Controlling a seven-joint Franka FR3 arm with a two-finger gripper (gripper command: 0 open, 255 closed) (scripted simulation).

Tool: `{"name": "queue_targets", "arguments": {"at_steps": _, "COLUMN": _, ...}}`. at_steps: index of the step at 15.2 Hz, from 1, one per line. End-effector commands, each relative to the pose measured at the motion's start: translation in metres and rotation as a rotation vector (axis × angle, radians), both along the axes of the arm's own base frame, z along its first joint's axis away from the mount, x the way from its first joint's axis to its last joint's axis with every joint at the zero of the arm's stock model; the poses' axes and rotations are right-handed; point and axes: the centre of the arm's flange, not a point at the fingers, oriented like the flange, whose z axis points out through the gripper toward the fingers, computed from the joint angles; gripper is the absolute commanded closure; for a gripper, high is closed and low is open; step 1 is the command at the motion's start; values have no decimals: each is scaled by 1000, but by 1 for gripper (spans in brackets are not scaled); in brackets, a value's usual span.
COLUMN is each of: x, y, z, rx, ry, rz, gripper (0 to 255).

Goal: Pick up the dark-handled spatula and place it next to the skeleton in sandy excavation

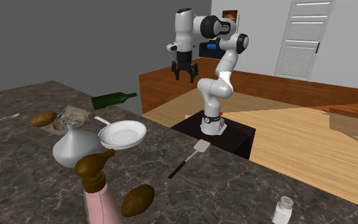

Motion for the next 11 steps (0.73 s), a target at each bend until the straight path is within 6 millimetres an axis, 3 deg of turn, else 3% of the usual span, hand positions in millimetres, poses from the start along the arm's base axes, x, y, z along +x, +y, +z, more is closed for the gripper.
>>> {"name": "queue_targets", "arguments": {"at_steps": 1, "x": 0, "y": 0, "z": 0, "rx": 0, "ry": 0, "rz": 0, "gripper": 0}}
{"name": "queue_targets", "arguments": {"at_steps": 11, "x": 67, "y": 78, "z": -76, "rx": 7, "ry": -39, "rz": -20, "gripper": 0}}
